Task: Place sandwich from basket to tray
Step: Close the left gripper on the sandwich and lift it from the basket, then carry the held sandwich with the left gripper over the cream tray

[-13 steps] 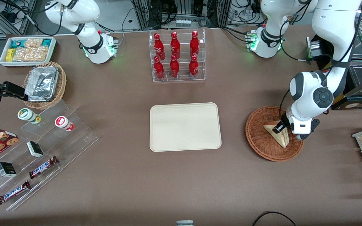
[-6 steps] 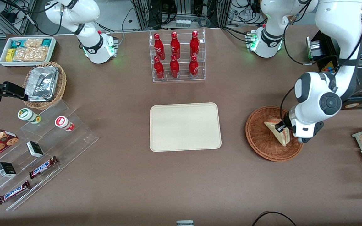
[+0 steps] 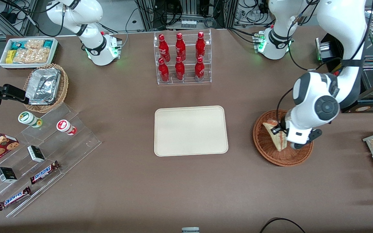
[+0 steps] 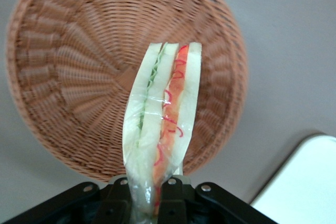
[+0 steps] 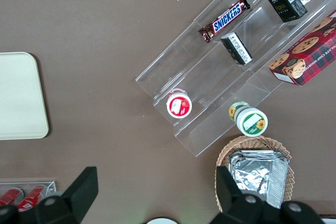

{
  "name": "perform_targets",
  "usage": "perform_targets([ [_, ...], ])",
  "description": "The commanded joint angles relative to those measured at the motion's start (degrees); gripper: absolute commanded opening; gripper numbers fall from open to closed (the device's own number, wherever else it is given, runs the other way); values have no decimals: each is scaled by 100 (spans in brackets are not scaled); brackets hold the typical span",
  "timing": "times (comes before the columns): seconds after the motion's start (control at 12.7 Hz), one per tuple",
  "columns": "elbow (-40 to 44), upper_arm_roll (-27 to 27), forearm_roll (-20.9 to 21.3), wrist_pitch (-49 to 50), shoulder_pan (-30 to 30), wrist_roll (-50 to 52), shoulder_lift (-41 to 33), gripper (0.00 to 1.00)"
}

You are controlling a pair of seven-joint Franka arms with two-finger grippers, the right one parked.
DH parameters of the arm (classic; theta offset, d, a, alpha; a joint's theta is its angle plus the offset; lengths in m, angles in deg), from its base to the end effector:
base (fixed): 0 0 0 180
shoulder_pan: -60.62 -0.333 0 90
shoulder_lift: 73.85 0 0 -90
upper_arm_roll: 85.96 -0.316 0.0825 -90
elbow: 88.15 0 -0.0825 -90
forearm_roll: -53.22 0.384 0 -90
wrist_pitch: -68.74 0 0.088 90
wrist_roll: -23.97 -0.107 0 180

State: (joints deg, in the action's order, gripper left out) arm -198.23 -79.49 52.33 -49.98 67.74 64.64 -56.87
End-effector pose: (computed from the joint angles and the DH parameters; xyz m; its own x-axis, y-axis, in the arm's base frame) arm 0.5826 -0.1388 0.3280 0.8749 0.4641 -0.1384 0.4605 -0.8857 -0.0592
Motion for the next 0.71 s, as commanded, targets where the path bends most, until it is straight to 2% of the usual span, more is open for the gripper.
perform_targets([
  [0.0, 723, -49, -17, 199, 465, -50, 445, 0],
  [0.31, 1857, -49, -26, 428, 1404, 931, 1306, 0],
  [0.63, 2412, -49, -35, 384, 2091, 1627, 1843, 0],
])
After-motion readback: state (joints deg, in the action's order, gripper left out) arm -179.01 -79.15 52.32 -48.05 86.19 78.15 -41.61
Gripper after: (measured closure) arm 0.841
